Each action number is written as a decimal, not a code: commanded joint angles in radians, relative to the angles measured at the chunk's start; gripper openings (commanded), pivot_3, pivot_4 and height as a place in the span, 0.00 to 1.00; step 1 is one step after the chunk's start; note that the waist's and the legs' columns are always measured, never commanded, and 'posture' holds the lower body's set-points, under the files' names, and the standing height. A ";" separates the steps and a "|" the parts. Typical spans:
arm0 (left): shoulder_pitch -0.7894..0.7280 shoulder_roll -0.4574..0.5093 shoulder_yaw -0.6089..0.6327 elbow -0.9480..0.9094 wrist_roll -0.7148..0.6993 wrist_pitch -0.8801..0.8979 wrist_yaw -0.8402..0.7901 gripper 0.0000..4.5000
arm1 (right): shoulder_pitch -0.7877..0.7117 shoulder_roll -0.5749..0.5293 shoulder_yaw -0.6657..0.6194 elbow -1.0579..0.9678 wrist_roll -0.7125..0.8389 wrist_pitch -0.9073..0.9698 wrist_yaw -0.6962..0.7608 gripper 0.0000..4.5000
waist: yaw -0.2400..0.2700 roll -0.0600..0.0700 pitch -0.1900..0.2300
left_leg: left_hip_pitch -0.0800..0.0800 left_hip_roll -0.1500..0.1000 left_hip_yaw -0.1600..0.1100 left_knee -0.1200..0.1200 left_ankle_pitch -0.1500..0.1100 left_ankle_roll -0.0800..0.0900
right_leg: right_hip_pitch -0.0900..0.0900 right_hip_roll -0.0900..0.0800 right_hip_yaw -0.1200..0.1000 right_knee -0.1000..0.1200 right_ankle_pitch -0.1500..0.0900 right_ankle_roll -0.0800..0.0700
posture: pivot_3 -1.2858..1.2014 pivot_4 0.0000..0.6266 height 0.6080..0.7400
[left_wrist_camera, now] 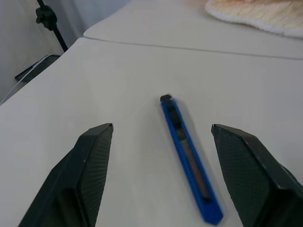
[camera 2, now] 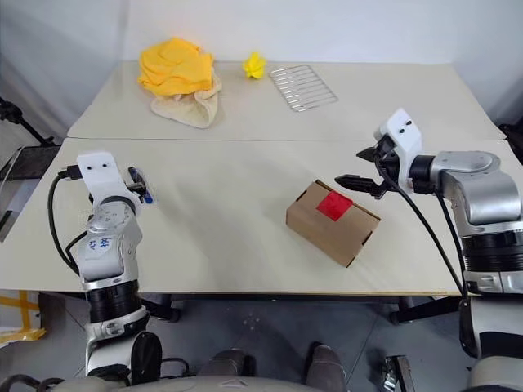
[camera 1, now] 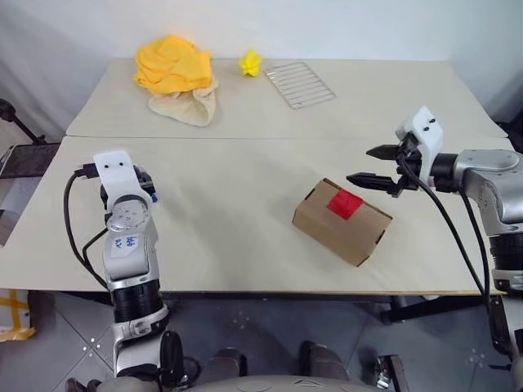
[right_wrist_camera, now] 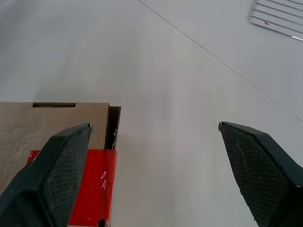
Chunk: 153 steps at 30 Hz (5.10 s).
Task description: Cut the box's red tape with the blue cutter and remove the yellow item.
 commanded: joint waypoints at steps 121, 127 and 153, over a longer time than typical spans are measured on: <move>0.450 0.729 -0.524 -0.210 -0.128 -0.591 -1.215 0.08 | 0.165 0.175 0.377 -0.758 -0.014 0.133 -0.090 0.01 | -0.002 0.004 0.002 | 0.001 0.003 0.001 0.004 -0.009 0.004 | -0.005 0.004 0.009 0.003 -0.001 -0.001 | 0.52 0.24 1.00; 0.489 0.709 -0.523 -0.272 -0.168 -0.480 -1.222 0.08 | 0.180 0.165 0.361 -0.767 -0.009 0.140 -0.097 0.01 | -0.003 0.004 0.002 | 0.002 0.003 0.000 0.004 -0.009 0.005 | -0.005 0.004 0.010 0.003 0.000 -0.001 | 0.52 0.24 1.00; 0.392 0.626 -0.533 -0.102 -0.244 -0.405 -1.252 0.93 | 0.200 0.138 0.314 -0.751 -0.002 0.139 -0.096 0.00 | 0.001 0.005 0.002 | 0.002 0.003 0.000 0.004 -0.009 0.005 | -0.004 0.004 0.010 0.003 0.000 -0.001 | 0.52 0.24 1.00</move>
